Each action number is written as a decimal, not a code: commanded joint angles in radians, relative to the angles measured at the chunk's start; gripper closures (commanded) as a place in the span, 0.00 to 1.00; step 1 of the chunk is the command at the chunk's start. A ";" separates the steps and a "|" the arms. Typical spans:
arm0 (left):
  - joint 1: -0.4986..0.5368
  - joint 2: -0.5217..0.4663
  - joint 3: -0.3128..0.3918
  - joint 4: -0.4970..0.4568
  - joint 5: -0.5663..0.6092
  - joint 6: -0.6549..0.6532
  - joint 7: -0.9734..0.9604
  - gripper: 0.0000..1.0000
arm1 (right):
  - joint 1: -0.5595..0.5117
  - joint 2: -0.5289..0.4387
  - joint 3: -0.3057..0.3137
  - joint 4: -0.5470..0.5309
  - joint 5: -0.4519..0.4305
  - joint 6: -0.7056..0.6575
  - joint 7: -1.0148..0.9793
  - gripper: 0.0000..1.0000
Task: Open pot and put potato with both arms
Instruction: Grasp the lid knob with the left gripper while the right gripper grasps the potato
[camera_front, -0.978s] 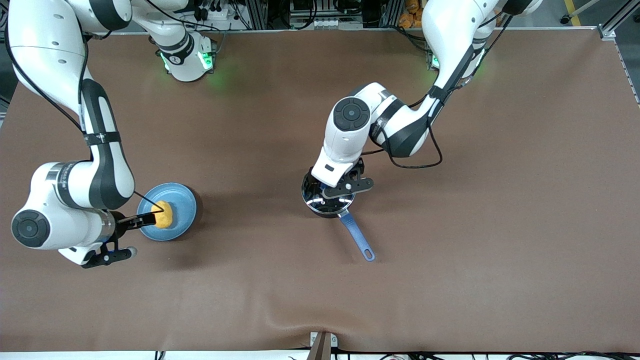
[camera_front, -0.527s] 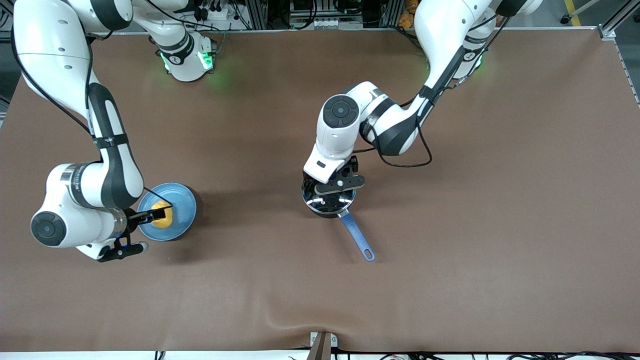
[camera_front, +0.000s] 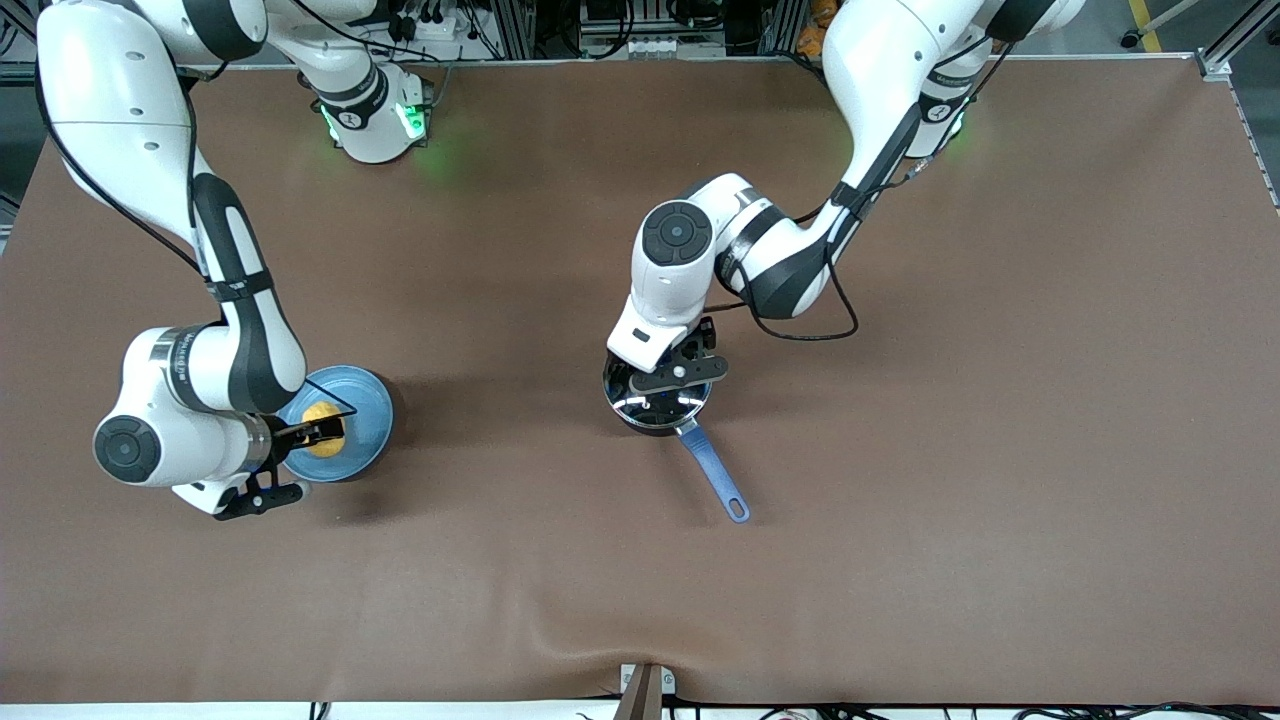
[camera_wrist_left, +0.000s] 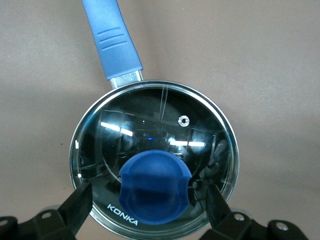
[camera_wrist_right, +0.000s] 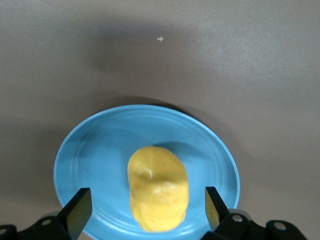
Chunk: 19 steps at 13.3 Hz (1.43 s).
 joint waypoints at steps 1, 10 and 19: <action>-0.012 0.023 0.007 0.031 0.029 0.005 -0.024 0.00 | -0.001 -0.009 0.000 -0.080 0.014 0.091 -0.023 0.00; -0.008 0.037 0.007 0.029 0.030 0.037 -0.009 0.00 | -0.024 0.007 0.000 -0.103 0.014 0.119 -0.074 0.01; 0.002 0.031 0.007 0.026 0.044 0.035 -0.007 0.74 | 0.000 -0.050 0.005 0.005 0.022 -0.058 -0.034 1.00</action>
